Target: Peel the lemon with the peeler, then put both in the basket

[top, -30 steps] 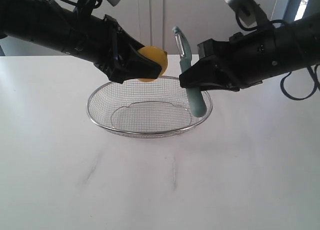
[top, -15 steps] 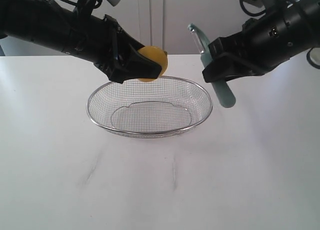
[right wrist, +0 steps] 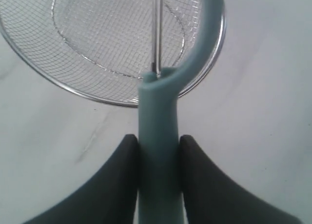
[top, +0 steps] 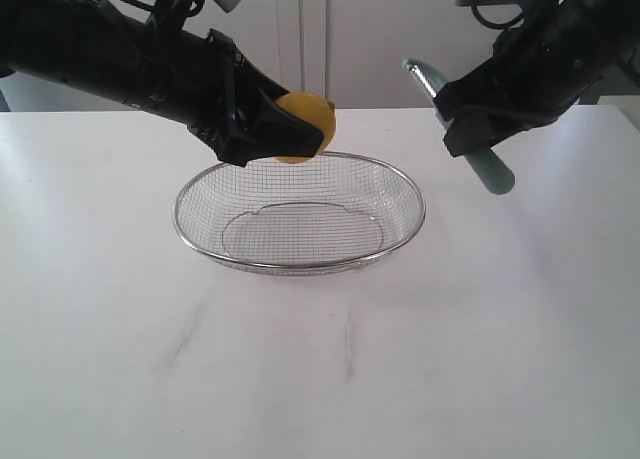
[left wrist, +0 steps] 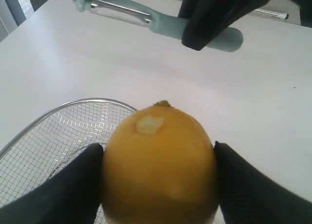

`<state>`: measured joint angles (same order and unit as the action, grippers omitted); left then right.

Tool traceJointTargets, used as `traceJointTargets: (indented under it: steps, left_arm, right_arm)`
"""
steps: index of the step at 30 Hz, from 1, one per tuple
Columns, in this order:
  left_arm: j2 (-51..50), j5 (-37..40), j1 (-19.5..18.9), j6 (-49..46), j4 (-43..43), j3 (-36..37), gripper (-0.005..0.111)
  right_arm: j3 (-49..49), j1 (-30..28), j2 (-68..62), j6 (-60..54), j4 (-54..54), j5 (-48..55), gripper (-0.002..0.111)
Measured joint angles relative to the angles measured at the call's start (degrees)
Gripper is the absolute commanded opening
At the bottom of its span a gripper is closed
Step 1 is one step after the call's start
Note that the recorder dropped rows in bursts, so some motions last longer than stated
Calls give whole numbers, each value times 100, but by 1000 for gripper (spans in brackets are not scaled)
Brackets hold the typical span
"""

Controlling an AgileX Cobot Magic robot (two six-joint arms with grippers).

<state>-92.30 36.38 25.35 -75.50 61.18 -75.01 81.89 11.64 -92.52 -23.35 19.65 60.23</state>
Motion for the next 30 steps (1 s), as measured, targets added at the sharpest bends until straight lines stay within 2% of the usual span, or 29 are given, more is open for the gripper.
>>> traceJointTargets:
  steps: [9,20,30]
  left_arm:
    - [0,0,0,0,0,0,0]
    - [0,0,0,0,0,0,0]
    - [0,0,0,0,0,0,0]
  right_arm:
    - [818,13,-827,0,-192,167,0]
    - [1961,664,-1979,-38,-885,273,0]
    - [2702,830,-2864,-318,-981,251,0]
